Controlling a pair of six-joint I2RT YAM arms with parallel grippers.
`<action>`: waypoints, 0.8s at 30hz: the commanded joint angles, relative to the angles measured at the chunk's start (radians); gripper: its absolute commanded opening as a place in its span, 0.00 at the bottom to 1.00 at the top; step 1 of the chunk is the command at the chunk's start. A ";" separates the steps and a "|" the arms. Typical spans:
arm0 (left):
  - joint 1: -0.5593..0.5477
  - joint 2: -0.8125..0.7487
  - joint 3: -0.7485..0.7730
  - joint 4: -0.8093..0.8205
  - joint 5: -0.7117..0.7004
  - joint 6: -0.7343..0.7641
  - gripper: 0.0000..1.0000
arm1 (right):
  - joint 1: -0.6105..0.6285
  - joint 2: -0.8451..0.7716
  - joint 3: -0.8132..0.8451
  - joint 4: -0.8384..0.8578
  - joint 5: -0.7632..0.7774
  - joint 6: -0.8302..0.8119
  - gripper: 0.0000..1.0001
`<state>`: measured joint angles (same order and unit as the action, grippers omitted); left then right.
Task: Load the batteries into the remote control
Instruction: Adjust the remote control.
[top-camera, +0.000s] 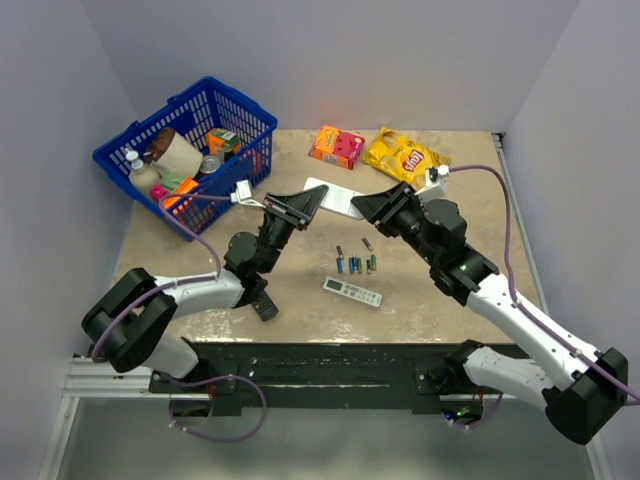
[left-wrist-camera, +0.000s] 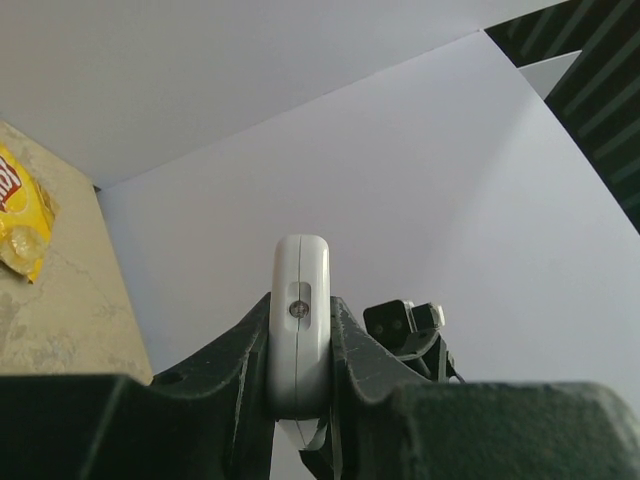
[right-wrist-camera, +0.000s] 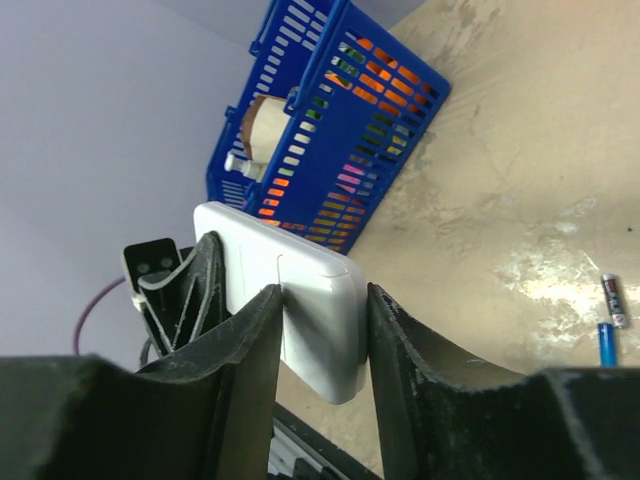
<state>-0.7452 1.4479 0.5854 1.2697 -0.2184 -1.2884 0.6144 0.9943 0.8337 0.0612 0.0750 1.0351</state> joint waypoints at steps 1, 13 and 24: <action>0.004 0.017 0.048 0.053 0.016 0.046 0.00 | -0.002 0.021 0.070 -0.058 0.025 -0.049 0.37; 0.052 0.000 0.033 0.054 -0.001 0.026 0.00 | -0.007 -0.032 0.024 -0.080 0.034 -0.081 0.19; 0.060 -0.017 0.025 0.028 0.016 0.070 0.00 | -0.013 -0.020 0.068 -0.103 0.011 -0.102 0.15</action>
<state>-0.7074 1.4605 0.5930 1.2758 -0.1612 -1.3132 0.6094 0.9749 0.8577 -0.0013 0.0761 0.9821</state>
